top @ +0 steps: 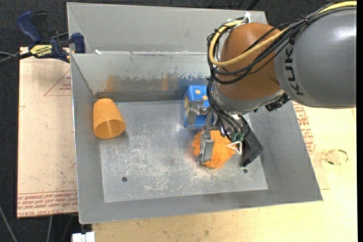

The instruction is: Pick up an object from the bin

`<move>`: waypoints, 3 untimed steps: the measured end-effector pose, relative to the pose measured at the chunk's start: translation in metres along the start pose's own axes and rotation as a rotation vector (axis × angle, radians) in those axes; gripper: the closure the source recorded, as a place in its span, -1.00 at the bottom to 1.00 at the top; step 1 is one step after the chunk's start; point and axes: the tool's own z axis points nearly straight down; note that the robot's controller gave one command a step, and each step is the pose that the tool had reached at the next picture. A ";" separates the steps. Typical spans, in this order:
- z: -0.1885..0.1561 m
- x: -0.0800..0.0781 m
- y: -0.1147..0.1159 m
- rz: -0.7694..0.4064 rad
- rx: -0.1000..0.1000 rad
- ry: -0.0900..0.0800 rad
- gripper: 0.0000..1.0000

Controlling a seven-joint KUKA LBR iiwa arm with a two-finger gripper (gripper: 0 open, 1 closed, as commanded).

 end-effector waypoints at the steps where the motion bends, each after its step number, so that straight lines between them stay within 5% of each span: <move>1: -0.005 -0.001 0.000 0.001 0.000 -0.007 -1.00; 2: 0.033 0.016 -0.024 0.023 -0.002 -0.011 -1.00; 3: 0.067 0.026 -0.043 -0.076 0.000 -0.003 -1.00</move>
Offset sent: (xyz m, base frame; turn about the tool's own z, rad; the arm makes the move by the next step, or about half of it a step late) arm -0.0318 -0.0442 -0.0636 0.0411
